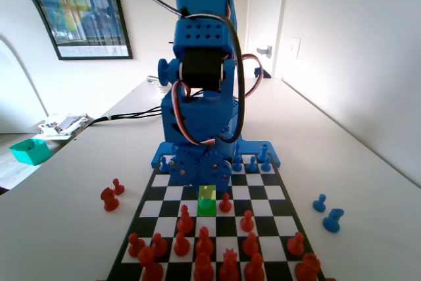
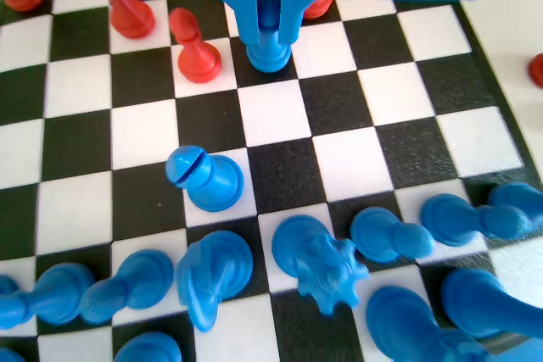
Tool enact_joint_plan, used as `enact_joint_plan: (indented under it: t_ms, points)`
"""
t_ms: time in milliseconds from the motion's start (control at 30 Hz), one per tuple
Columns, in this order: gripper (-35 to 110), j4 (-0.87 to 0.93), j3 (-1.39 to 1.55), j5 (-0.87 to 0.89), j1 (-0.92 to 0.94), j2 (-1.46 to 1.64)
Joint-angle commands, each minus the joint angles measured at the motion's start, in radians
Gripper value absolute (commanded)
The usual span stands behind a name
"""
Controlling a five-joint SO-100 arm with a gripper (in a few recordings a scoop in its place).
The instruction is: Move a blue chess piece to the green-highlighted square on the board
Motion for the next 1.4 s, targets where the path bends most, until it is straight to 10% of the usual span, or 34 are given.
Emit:
enact_joint_plan:
  t_ms: [0,533,1367]
  points:
    - [3,0.003,-0.046,-0.003,0.015,0.028]
    - [12,0.041,-0.066,-0.003,0.011,0.052]
    - [1,0.762,-0.192,-0.095,-0.049,0.753]
